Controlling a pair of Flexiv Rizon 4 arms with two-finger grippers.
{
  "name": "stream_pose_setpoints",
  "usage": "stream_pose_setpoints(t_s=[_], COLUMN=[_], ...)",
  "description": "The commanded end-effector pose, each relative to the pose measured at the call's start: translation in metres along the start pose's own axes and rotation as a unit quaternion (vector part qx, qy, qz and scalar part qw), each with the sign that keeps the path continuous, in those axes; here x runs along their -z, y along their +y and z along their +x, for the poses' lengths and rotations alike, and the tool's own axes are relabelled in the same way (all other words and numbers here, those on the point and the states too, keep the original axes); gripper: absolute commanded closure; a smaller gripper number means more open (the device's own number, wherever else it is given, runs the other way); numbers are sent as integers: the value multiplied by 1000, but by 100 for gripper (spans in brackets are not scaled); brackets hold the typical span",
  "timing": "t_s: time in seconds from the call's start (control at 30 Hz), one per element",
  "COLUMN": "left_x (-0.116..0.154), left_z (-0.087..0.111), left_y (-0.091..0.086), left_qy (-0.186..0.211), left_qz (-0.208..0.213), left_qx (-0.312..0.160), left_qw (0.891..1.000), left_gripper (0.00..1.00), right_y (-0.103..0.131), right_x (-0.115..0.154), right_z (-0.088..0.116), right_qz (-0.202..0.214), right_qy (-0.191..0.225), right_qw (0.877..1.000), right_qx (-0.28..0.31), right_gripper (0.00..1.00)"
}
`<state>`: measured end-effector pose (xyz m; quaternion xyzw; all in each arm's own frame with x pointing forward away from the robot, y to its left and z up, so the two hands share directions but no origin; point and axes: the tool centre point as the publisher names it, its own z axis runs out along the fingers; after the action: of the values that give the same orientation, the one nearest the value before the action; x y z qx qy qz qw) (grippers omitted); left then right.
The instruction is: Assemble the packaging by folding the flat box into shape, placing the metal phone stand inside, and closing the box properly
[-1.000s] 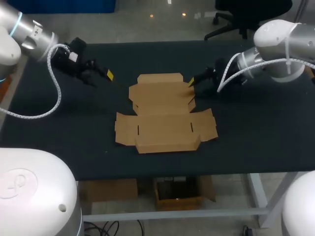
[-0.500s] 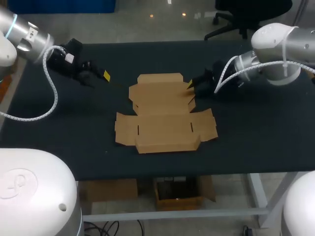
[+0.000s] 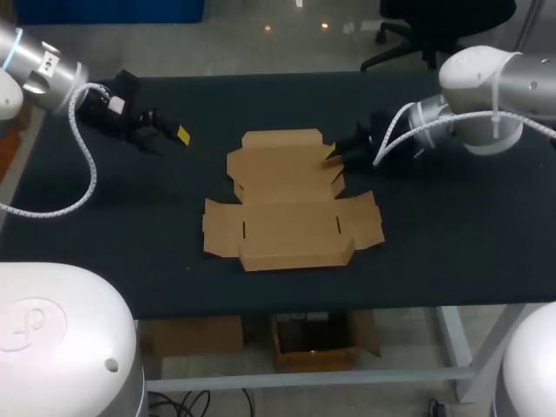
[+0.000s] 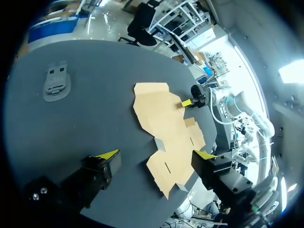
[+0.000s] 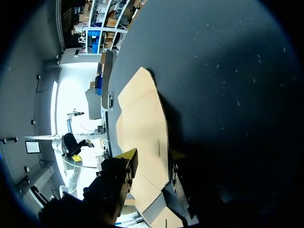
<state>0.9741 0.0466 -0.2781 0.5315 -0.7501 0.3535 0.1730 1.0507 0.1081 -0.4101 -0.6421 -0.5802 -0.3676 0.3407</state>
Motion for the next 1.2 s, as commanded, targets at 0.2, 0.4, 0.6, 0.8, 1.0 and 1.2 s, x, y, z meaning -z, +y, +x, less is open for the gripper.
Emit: stream_pose_setpoints(t_s=[0.2, 0.4, 0.6, 0.8, 1.0, 1.2], left_x=[0, -6, -17, -22, -23, -23], left_z=[-4, -4, -2, -1, 0, 0], left_y=[-1, -4, -7, -8, -10, -10], left_qy=[19, 43, 46, 47, 49, 50], left_qz=[-13, -25, -23, -6, 5, 8], left_qx=[-4, -22, -49, -81, -90, -90], left_qw=[1000, 998, 997, 996, 995, 995], left_gripper=[0, 0, 0, 0, 0, 0], right_y=[-1, -3, -2, -1, -3, -8], right_x=[2, 6, 13, 20, 27, 34], right_z=[-4, 1, 12, 22, 33, 41], right_qz=[-15, -28, -38, -44, -52, -62], right_qy=[35, 55, 67, 76, 88, 104], right_qw=[999, 997, 994, 992, 989, 985], right_qx=[24, 47, 72, 88, 107, 121], right_gripper=[100, 100, 100, 100, 100, 100])
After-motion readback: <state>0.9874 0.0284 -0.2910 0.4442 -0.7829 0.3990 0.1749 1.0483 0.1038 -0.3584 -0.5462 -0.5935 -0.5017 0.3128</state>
